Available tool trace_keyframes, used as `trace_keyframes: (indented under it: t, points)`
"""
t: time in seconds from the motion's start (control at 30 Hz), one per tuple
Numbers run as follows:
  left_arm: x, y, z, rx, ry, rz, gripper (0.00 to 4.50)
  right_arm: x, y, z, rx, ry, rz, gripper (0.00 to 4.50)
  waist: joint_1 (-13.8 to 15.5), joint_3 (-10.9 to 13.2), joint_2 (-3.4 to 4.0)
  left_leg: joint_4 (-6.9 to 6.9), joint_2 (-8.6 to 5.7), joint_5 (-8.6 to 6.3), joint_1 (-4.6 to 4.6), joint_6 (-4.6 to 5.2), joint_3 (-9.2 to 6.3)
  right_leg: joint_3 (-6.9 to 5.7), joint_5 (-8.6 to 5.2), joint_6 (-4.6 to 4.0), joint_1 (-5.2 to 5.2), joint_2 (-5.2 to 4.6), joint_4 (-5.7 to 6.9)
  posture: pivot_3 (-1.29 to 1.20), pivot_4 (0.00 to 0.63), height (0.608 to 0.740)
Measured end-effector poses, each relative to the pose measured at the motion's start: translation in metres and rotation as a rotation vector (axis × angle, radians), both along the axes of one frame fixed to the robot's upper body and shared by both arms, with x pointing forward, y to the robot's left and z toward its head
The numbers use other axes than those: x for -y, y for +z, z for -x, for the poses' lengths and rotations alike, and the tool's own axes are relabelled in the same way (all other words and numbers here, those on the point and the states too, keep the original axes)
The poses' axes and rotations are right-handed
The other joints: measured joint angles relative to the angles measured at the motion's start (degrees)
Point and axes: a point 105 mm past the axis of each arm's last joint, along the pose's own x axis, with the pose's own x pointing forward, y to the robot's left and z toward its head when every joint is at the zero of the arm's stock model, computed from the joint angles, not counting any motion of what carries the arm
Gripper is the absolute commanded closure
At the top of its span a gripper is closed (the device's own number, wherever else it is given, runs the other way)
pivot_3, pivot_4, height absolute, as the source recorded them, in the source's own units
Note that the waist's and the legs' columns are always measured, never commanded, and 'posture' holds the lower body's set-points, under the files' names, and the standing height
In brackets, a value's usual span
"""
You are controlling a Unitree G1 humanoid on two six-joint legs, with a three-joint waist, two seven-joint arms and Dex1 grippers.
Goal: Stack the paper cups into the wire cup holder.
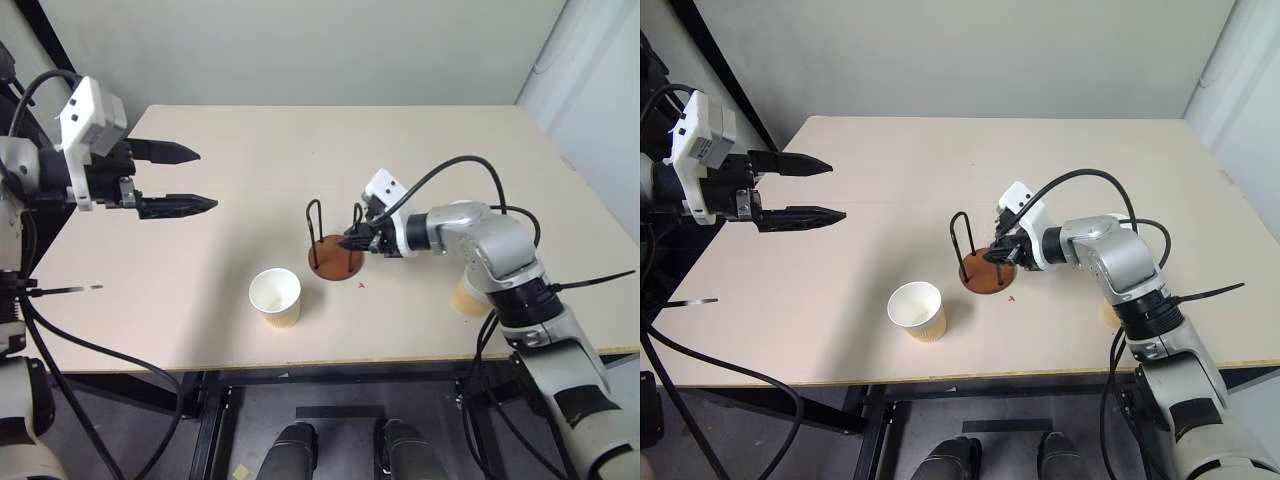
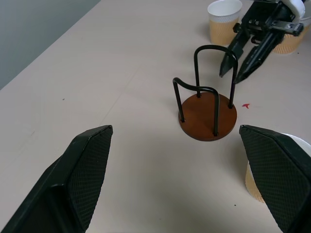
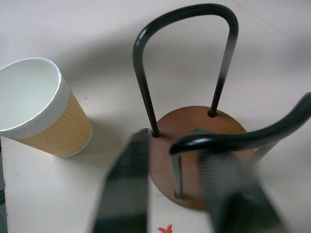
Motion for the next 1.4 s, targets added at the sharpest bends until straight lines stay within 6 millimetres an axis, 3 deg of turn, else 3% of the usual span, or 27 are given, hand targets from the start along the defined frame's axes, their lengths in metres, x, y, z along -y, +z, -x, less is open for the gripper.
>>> trace_keyframes:
  t: [0.03,0.13,0.57,0.93,1.17,1.4]
  points:
    - [0.000,0.000,0.000,0.000,0.001,0.000,0.00,0.000,-0.001,0.000,-0.002,-0.001,0.001,4.47,0.00,0.00,0.00,0.00,0.00,0.00,0.00,0.00,0.00,0.00,0.00,0.00,0.00,0.00,0.00,0.00,0.150,0.740]
    - [0.000,0.000,0.000,-0.003,-0.002,0.000,0.00,0.003,0.001,0.003,-0.002,0.004,0.010,4.47,0.05,0.00,0.00,0.00,0.00,0.00,-0.03,-0.01,0.00,0.00,0.00,0.00,-0.01,0.00,0.00,0.00,0.150,0.740]
    - [0.006,-0.002,0.000,-0.026,-0.039,-0.012,0.00,0.050,-0.002,0.044,-0.042,0.109,0.130,4.47,0.22,-0.04,-0.07,0.01,0.06,-0.01,0.03,-0.07,0.01,-0.03,-0.06,-0.08,0.09,0.04,-0.01,0.00,0.150,0.740]
    - [0.012,-0.007,-0.005,-0.047,-0.057,-0.014,0.00,0.080,-0.006,0.035,-0.035,0.062,0.183,4.47,0.28,-0.06,-0.11,0.01,0.06,0.07,0.08,-0.02,0.01,0.00,-0.05,-0.08,0.15,0.04,0.00,0.00,0.150,0.740]
    - [0.013,-0.006,-0.004,-0.048,-0.068,-0.019,0.00,0.088,-0.007,0.032,-0.025,0.059,0.201,4.47,0.28,-0.08,-0.13,0.01,0.07,0.08,0.09,0.00,0.00,0.00,-0.05,-0.07,0.19,0.04,0.00,0.00,0.150,0.740]
    - [0.013,-0.006,-0.005,-0.048,-0.067,-0.019,0.00,0.097,-0.028,0.037,-0.092,0.047,0.258,2.31,0.31,-0.11,-0.19,0.05,0.06,0.08,0.04,0.00,0.02,0.02,-0.05,-0.06,0.16,0.03,-0.02,0.00,0.150,0.740]
